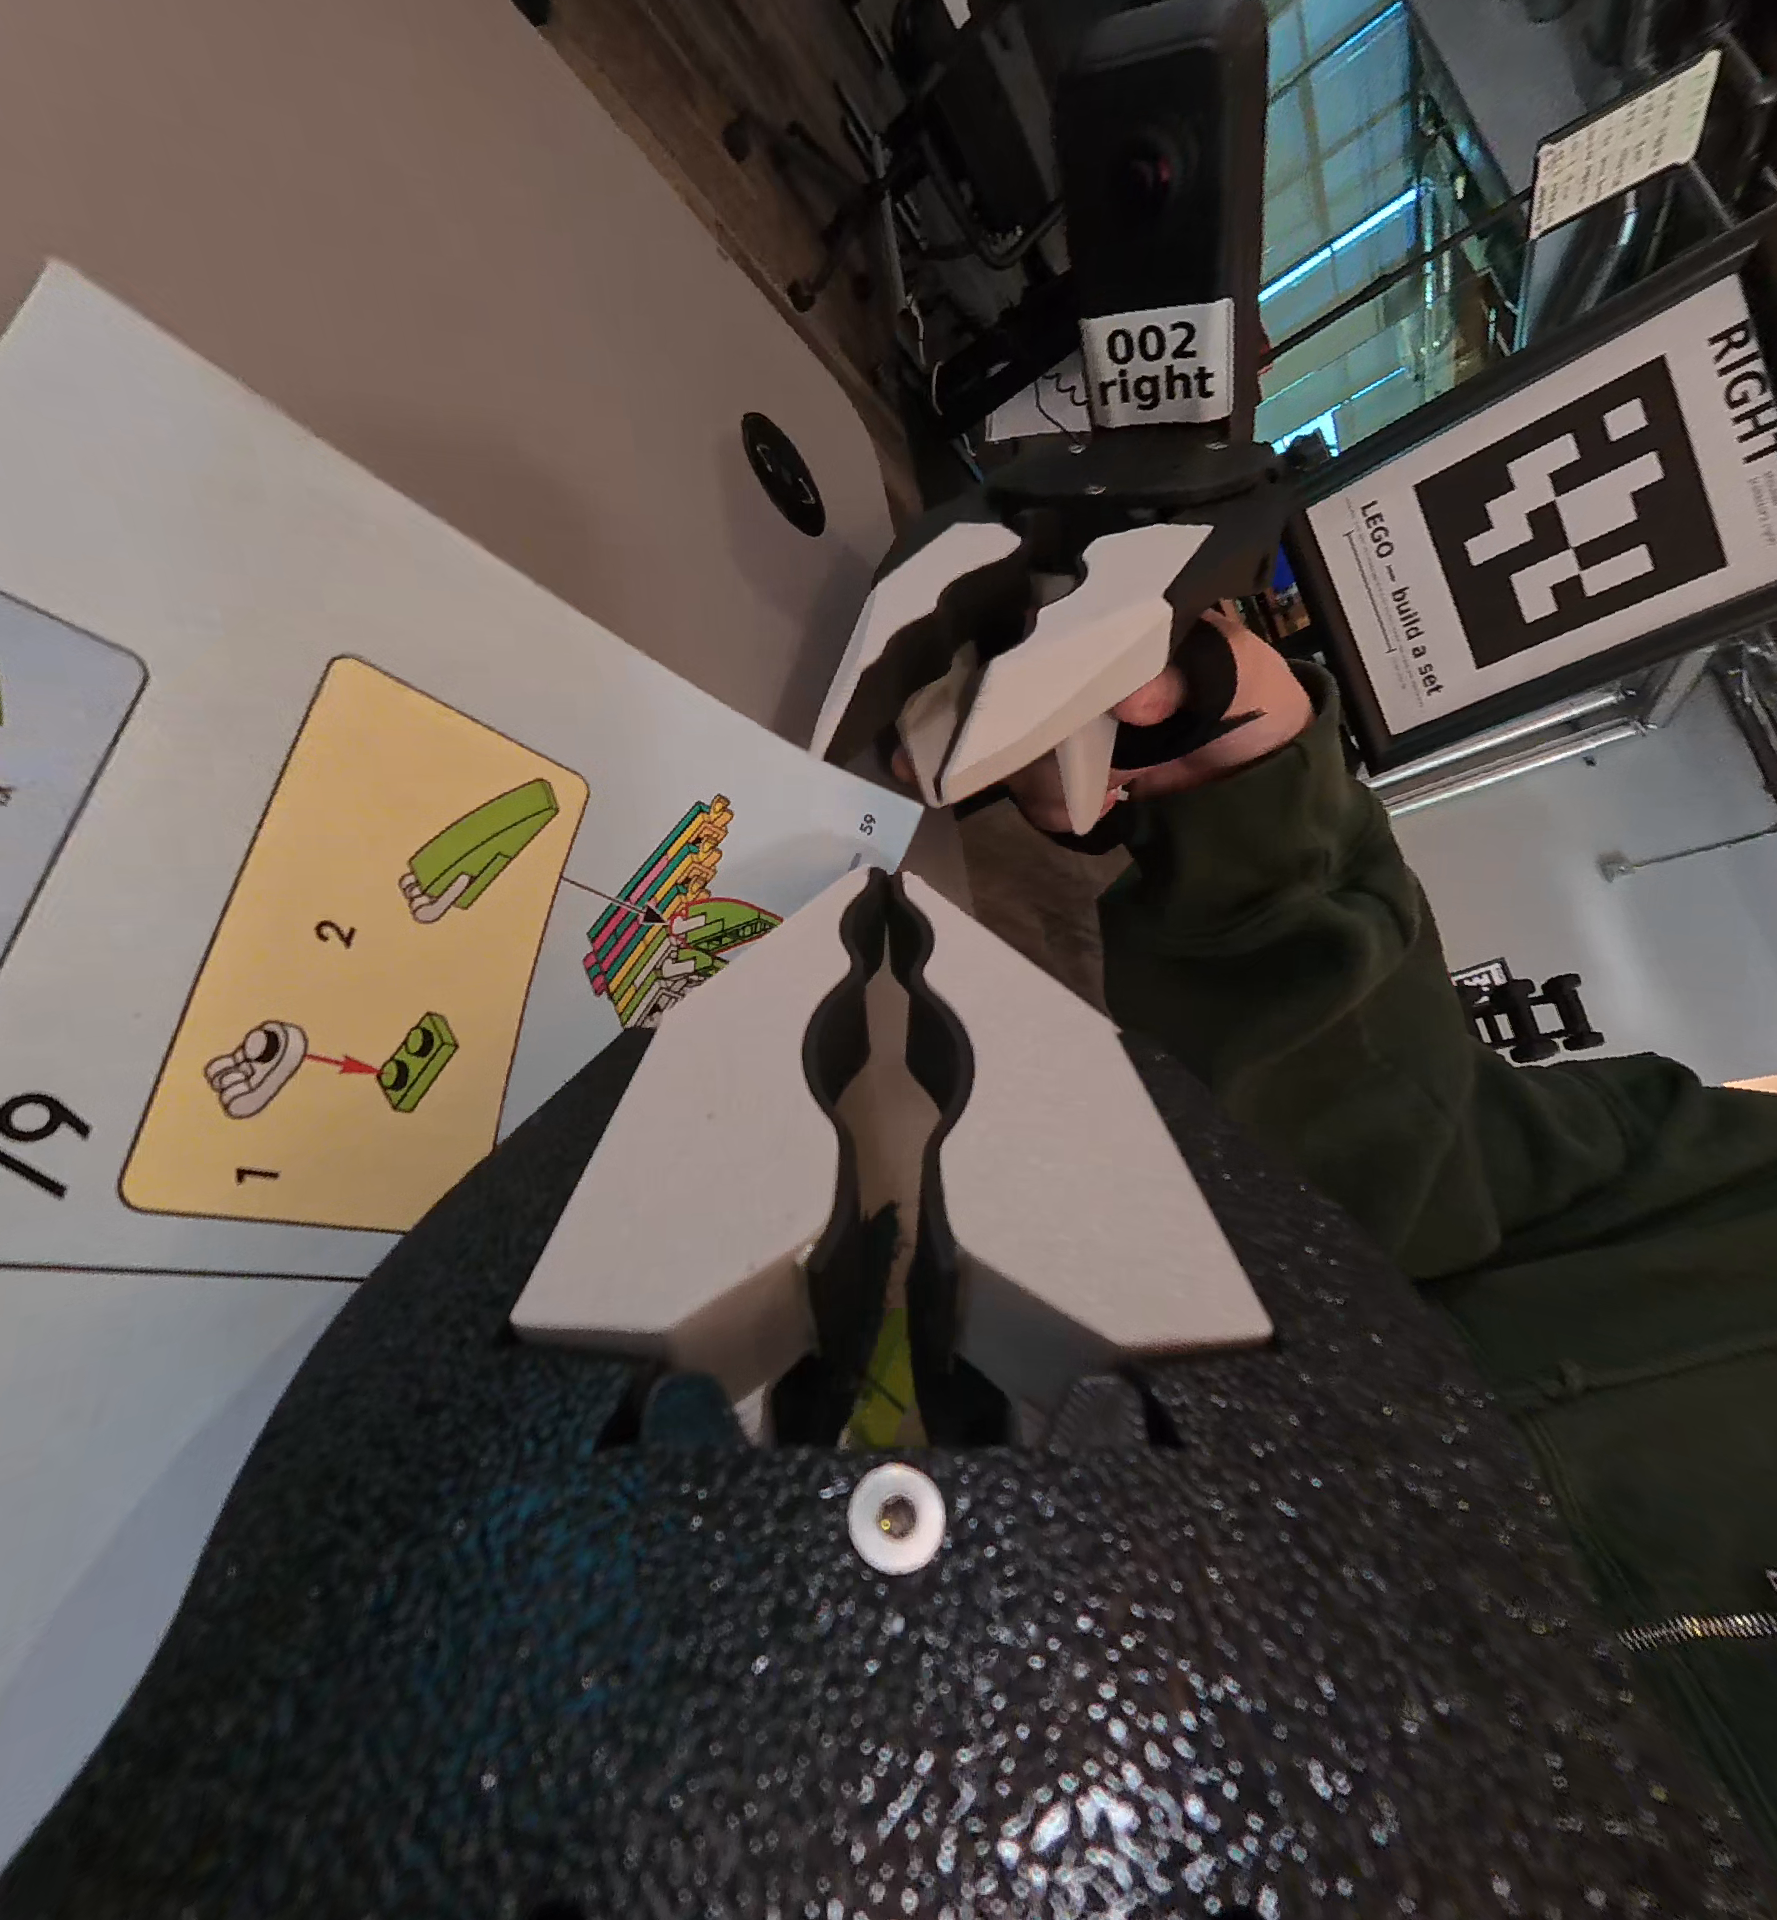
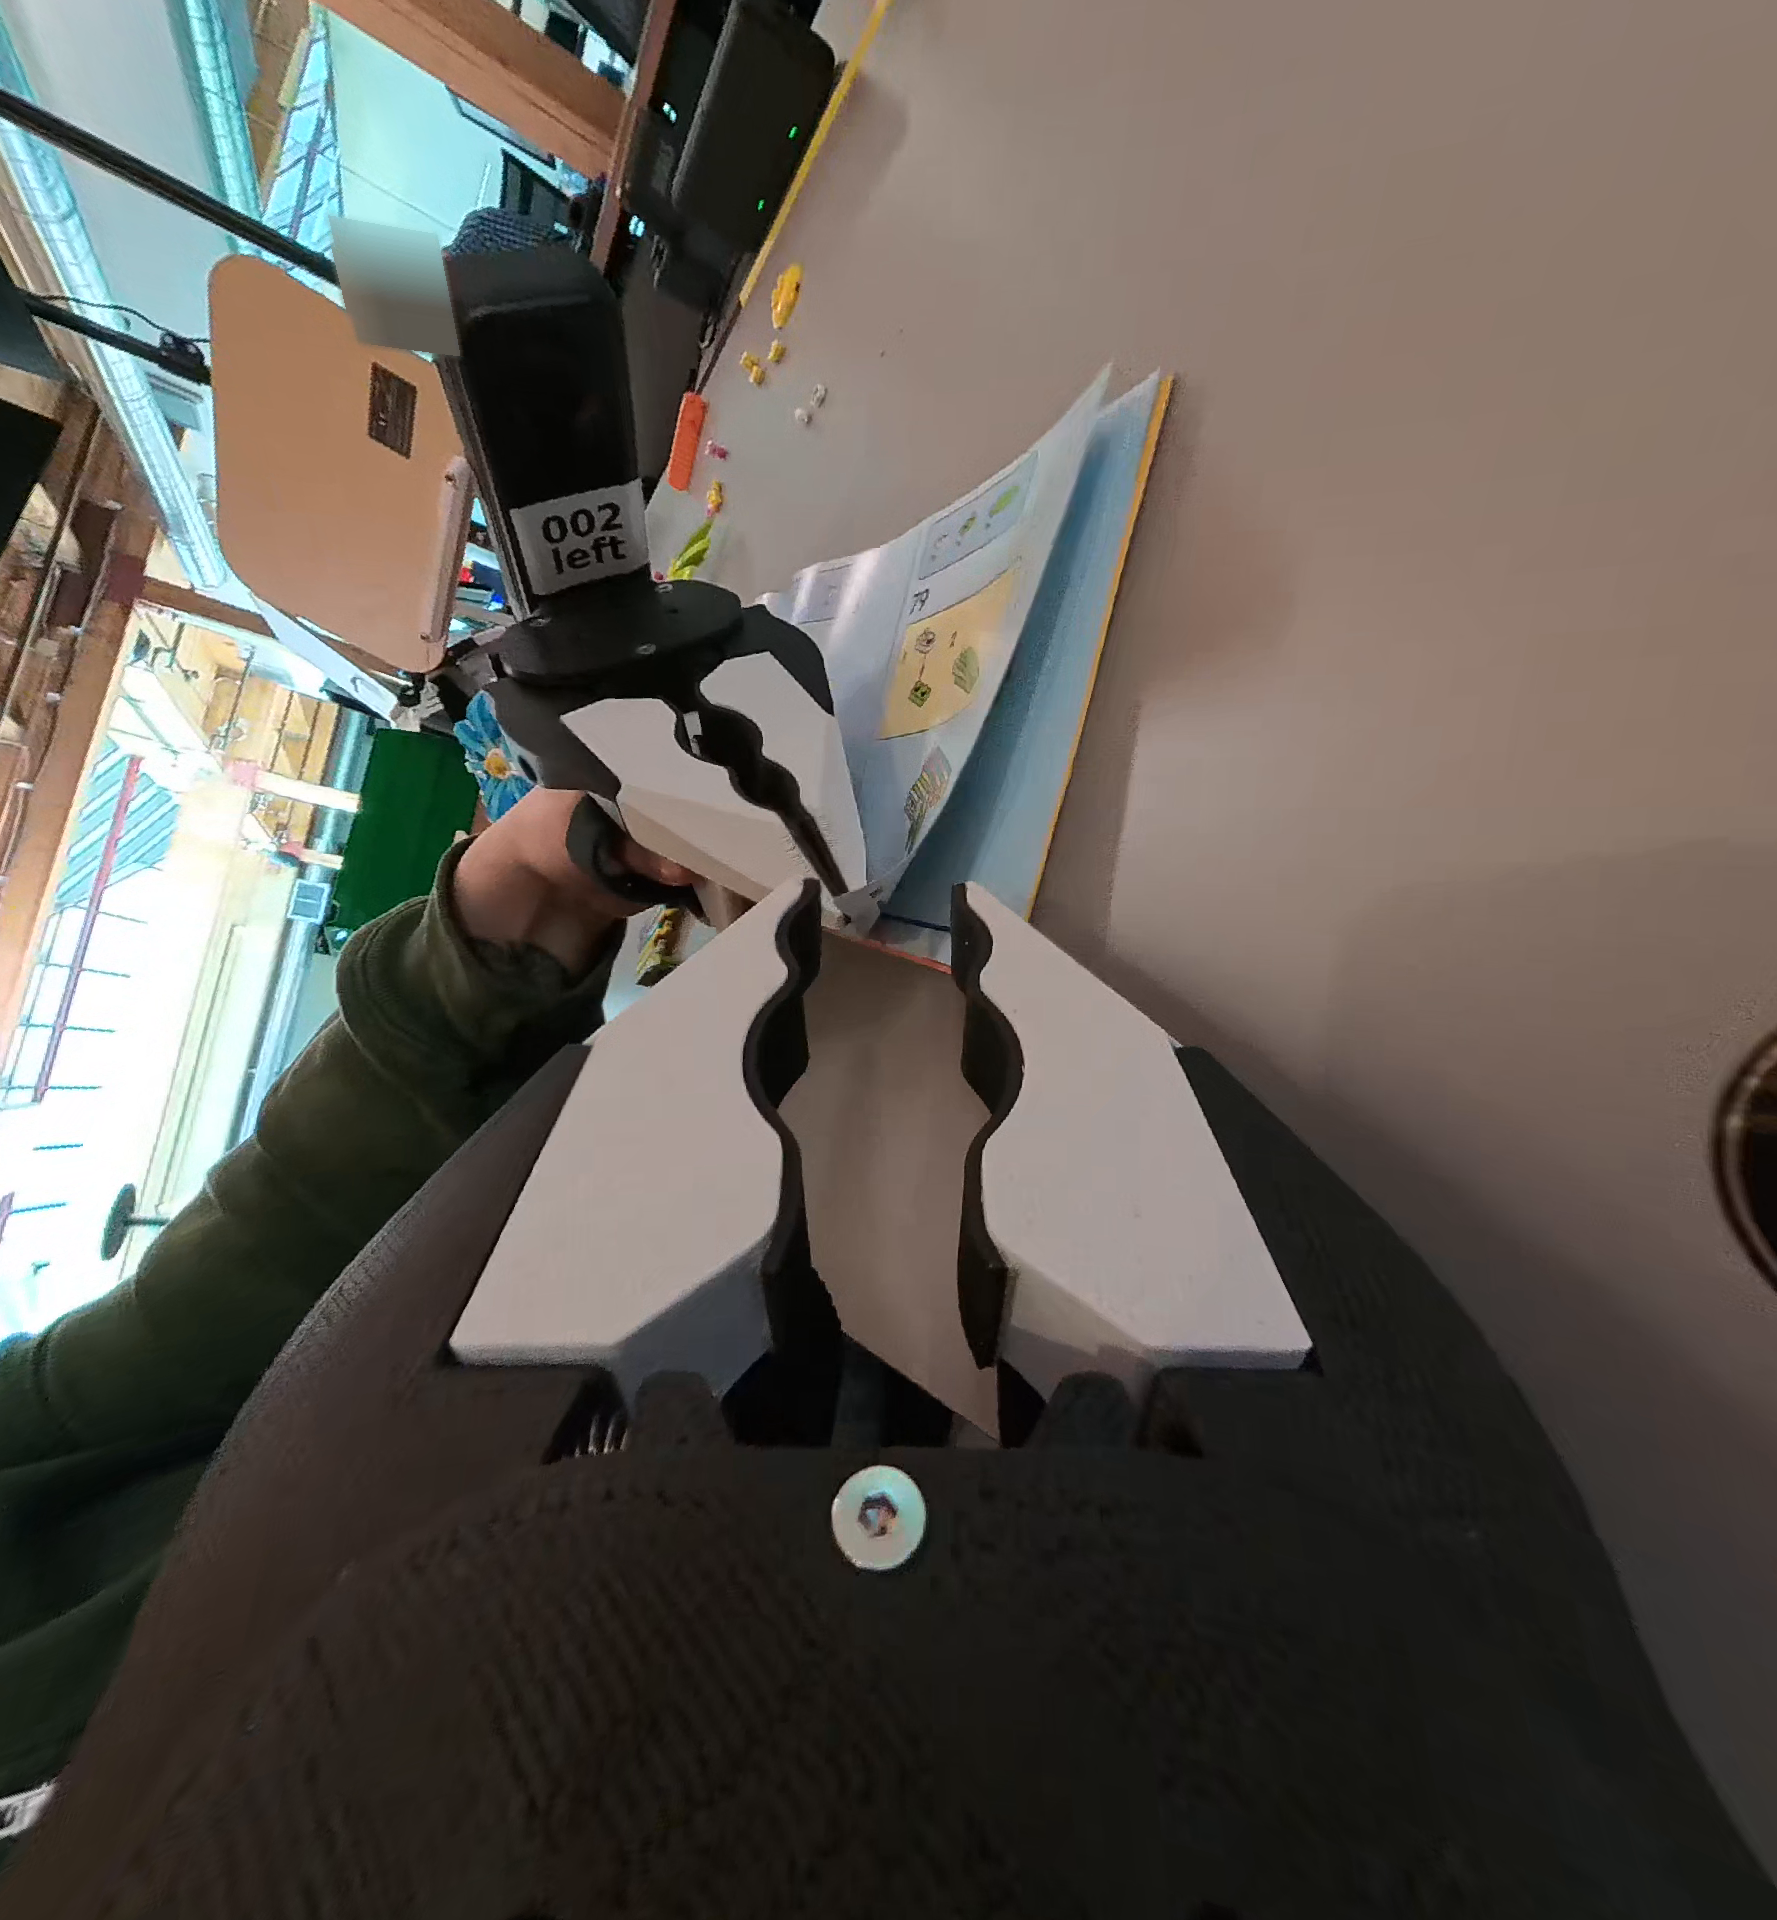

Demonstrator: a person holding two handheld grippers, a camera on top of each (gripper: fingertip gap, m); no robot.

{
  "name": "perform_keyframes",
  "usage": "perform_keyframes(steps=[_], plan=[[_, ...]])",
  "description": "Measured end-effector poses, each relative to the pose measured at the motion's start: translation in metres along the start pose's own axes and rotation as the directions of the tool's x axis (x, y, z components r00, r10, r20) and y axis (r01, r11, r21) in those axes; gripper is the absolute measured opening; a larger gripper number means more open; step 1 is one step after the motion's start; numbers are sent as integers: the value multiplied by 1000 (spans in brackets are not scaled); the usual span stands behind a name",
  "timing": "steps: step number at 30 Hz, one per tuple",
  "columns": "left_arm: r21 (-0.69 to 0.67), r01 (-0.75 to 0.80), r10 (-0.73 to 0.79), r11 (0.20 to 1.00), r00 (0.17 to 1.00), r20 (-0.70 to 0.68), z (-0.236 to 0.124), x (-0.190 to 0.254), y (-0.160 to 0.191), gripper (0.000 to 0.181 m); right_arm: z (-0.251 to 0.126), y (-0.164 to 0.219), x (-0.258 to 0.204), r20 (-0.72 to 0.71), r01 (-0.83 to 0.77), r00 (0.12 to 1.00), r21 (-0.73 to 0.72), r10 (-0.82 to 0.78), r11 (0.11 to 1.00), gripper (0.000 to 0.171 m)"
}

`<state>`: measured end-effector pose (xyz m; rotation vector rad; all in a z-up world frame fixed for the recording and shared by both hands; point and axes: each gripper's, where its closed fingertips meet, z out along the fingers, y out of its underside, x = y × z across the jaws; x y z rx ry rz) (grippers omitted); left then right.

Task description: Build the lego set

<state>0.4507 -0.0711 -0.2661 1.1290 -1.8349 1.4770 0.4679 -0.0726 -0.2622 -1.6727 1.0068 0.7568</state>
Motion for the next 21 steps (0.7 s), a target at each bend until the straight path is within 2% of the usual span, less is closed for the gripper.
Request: perform_keyframes(steps=[8,12,15,17,21], plan=[[7,-88,88,996,993,-74,-2,16,1,0,14,2,-16,105,-34,994,-11,35,999,21],[2,-91,91,996,993,-73,-2,16,2,0,12,1,-13,89,-33,995,-4,34,999,16],[13,-86,87,996,992,-88,-2,18,0,0,12,0,-7,50,-18,999,4,18,1000,4],[65,-92,98,994,990,-102,-7,22,-6,0,14,-2,-4,19,19,1000,6,-19,1000,0],[304,-146,193,941,972,-134,-48,63,-37,0,18,-16,-31,69,119,990,73,-125,990,0]])
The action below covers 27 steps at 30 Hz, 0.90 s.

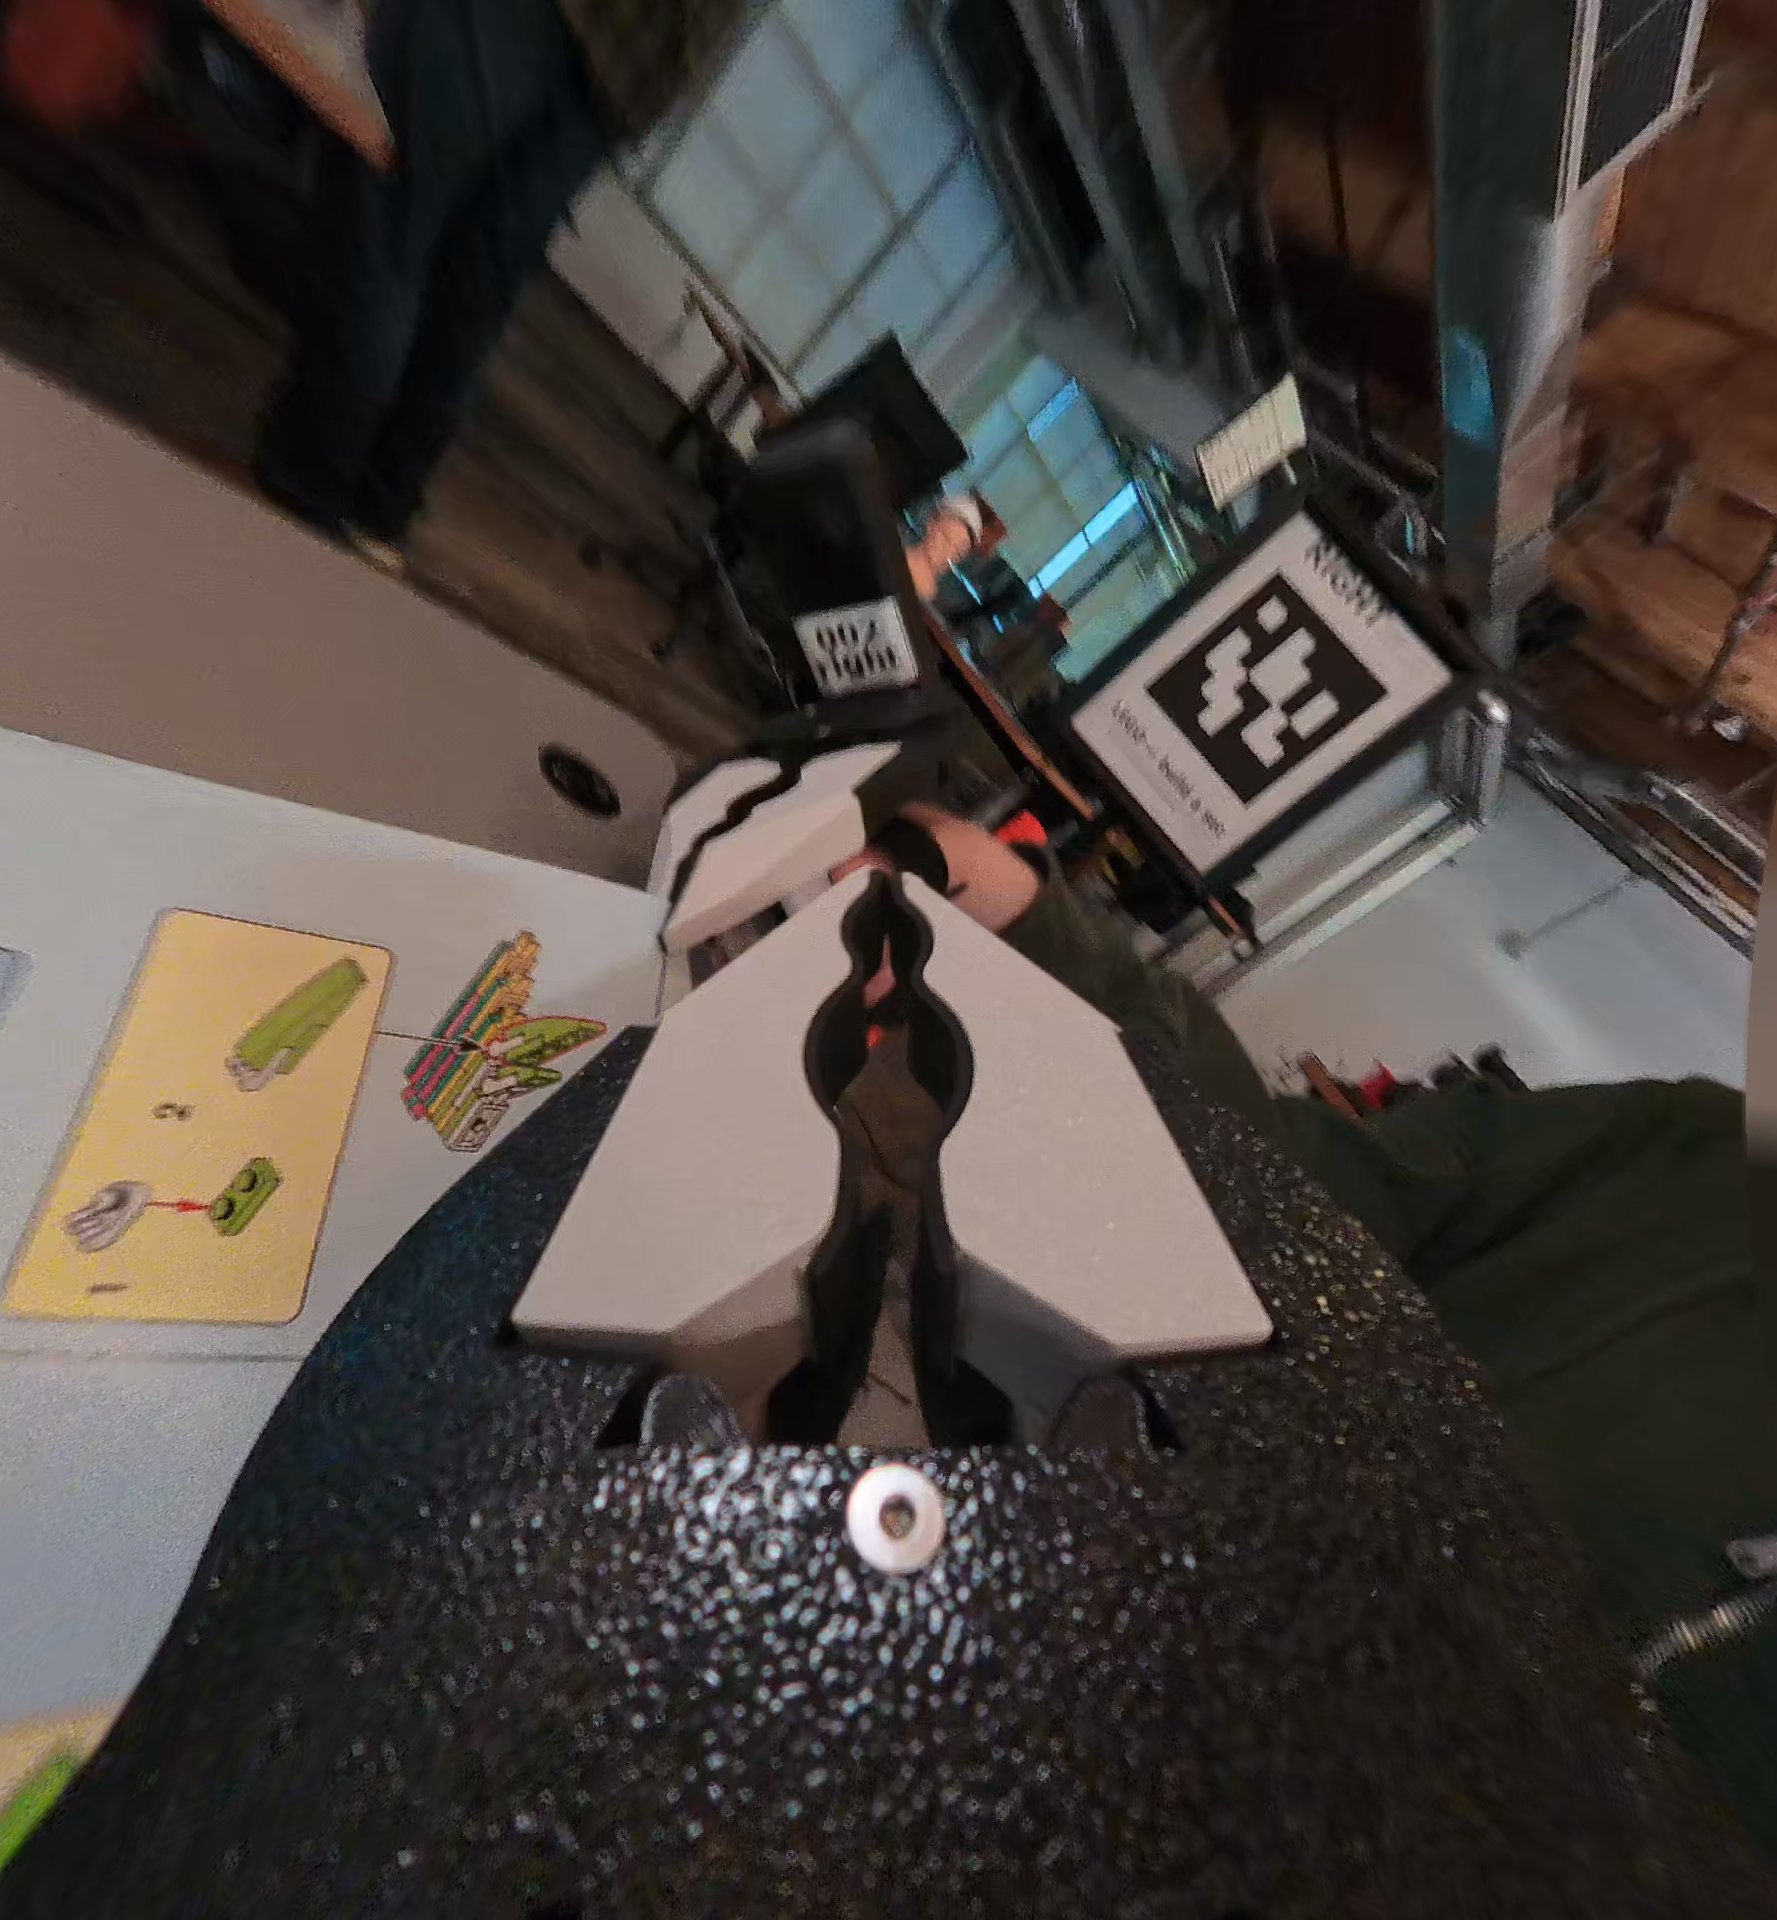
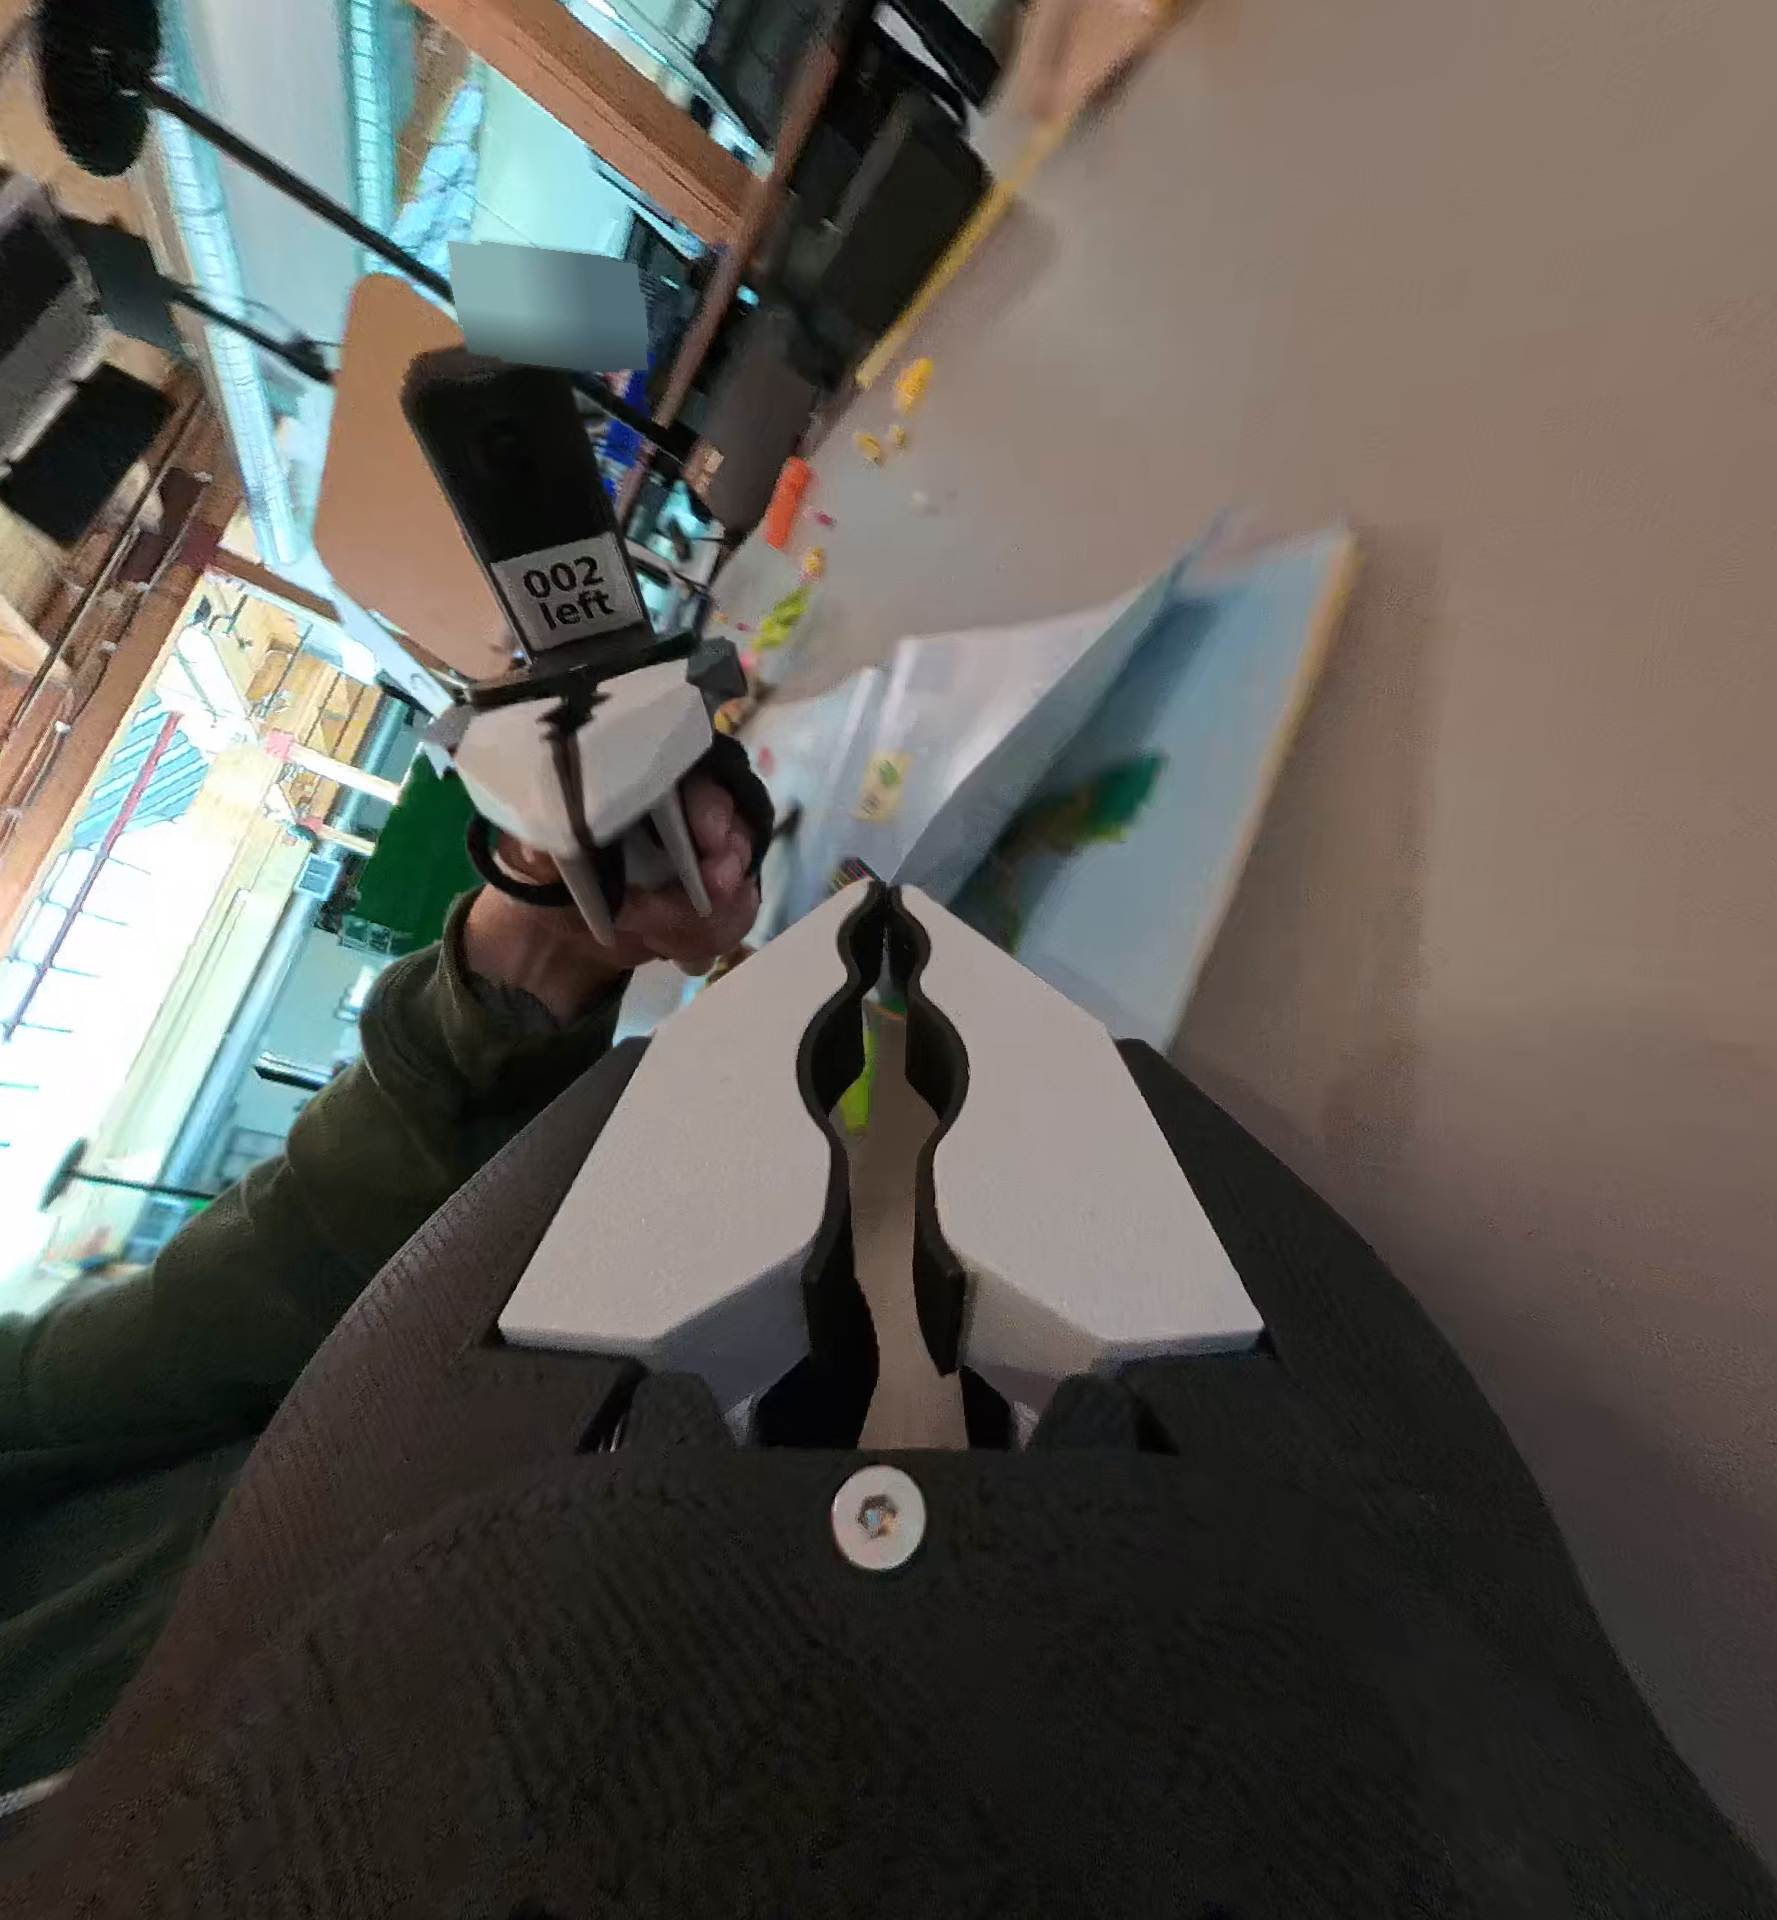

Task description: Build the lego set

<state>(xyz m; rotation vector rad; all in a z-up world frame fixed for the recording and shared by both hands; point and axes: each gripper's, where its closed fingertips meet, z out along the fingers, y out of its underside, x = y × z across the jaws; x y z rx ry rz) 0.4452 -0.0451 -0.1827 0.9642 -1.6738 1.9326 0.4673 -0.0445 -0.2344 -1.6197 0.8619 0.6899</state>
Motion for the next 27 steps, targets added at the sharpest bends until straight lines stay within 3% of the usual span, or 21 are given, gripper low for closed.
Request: perform_keyframes(steps=[3,6,10,14,17,21,27], plan=[[160,-63,30,985,979,202,-43,18,-37,0,16,-12,-45,58,209,976,50,-212,977,0],[222,-167,68,961,916,396,-98,36,-49,9,39,-9,-90,77,415,904,74,-420,907,0],[185,-253,105,950,813,573,-156,52,-34,37,76,10,-141,37,714,692,112,-721,691,0],[186,-117,10,976,870,493,-175,63,-4,62,110,41,-162,-84,934,358,19,-930,357,0],[231,-36,-61,972,914,402,-181,71,7,64,123,57,-171,-126,981,182,-37,-975,188,0],[255,14,-98,967,943,318,-182,77,16,63,132,70,-169,-156,991,30,-125,-987,50,0],[185,-7,-63,983,928,368,-168,70,32,56,143,79,-160,-196,968,-94,-249,-976,-43,0]])
